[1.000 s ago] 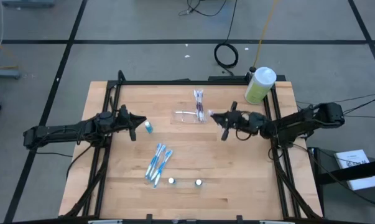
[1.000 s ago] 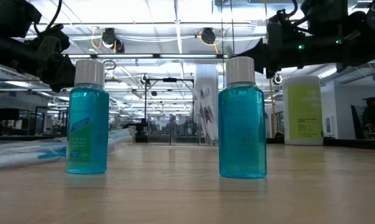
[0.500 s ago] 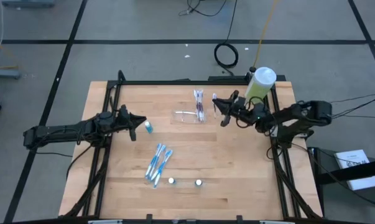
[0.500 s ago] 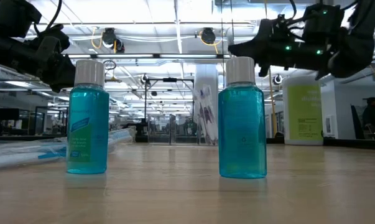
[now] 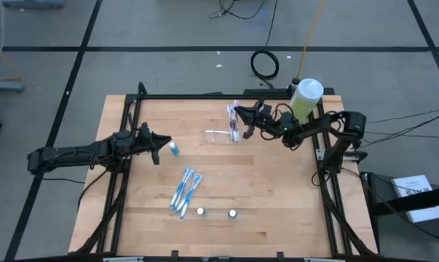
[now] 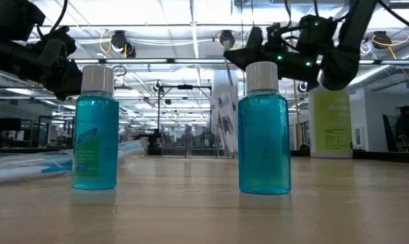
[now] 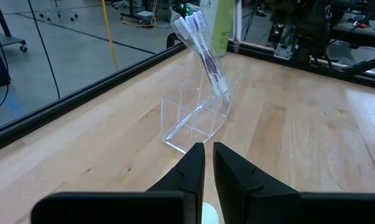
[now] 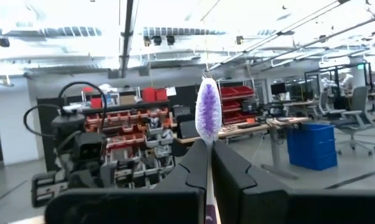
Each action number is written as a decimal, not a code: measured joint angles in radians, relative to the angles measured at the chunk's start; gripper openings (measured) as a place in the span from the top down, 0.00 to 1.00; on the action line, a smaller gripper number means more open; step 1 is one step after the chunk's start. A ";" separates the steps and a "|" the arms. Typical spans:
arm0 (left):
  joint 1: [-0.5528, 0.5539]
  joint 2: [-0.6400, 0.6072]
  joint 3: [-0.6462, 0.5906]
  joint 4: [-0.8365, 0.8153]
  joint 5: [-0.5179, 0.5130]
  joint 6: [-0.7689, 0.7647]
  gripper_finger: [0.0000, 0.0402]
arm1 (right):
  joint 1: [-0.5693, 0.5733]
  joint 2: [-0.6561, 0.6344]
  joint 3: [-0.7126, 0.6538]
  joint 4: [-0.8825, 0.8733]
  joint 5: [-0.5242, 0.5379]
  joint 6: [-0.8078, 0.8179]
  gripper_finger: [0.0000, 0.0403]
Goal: Pick & Place toothbrushing station
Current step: Put the violet toothbrush into the transparent organizer
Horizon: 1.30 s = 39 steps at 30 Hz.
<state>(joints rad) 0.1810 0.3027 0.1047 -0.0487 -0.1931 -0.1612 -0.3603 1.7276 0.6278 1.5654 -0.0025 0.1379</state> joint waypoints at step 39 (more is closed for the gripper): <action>0.000 0.000 0.000 0.000 0.000 0.000 0.91 | 0.002 0.183 0.087 -0.119 0.058 0.078 1.00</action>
<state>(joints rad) 0.1806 0.3029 0.1047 -0.0488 -0.1930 -0.1612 -0.3584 1.9102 0.7148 1.4464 0.0559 0.2160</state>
